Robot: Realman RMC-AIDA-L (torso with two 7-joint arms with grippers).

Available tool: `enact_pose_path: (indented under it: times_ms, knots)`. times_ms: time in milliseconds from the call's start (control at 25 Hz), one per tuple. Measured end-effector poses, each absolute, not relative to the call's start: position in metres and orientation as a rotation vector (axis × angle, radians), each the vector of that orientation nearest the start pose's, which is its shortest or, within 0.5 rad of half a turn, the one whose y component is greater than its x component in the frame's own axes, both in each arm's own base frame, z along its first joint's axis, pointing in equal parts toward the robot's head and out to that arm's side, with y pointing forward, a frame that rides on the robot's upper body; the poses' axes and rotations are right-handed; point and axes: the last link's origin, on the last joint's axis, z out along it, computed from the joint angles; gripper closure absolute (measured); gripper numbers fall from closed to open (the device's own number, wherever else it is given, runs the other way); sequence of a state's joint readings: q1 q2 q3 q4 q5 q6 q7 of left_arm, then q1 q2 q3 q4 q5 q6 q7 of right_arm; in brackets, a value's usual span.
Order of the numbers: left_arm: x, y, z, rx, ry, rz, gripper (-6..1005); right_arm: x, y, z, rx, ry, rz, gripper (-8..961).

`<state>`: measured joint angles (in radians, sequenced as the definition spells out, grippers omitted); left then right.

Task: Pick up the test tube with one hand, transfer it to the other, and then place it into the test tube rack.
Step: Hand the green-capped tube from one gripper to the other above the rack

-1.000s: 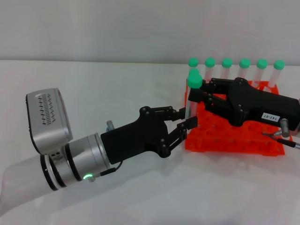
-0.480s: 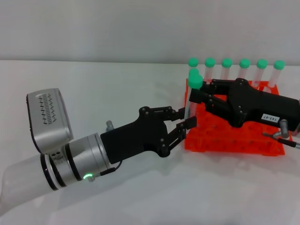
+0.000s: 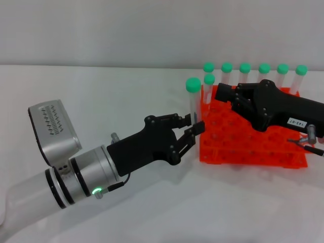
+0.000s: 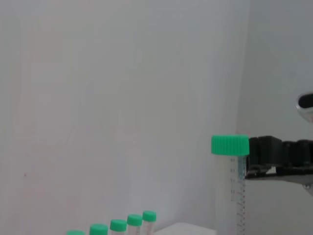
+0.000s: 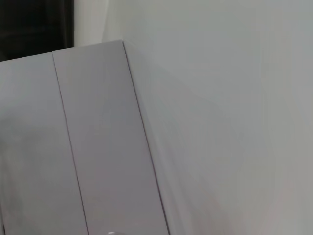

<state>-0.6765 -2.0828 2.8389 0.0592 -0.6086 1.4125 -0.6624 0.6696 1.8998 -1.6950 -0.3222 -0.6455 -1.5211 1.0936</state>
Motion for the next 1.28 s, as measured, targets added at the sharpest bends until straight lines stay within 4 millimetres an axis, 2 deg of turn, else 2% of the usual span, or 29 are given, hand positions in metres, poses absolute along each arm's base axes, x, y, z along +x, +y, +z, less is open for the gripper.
enact_pose_path:
  times_ms: [360, 600, 800, 920, 1280]
  knots:
    - [-0.215, 0.325, -0.084, -2.455, -0.394, -1.108, 781, 0.189, 0.359, 0.006, -2.625, 0.329, 1.282, 954]
    - [-0.212, 0.328, -0.086, -2.481, -0.377, -1.083, 780, 0.189, 0.357, 0.006, -2.657, 0.3, 1.265, 933]
    - [-0.206, 0.331, -0.091, -2.521, -0.346, -1.061, 780, 0.189, 0.361, -0.002, -2.619, 0.338, 1.232, 741]
    - [-0.203, 0.333, -0.093, -2.545, -0.331, -1.043, 779, 0.189, 0.365, -0.005, -2.608, 0.355, 1.204, 516]
    - [-0.198, 0.34, -0.097, -2.566, -0.319, -1.003, 779, 0.182, 0.36, -0.014, -2.697, 0.278, 1.15, 325]
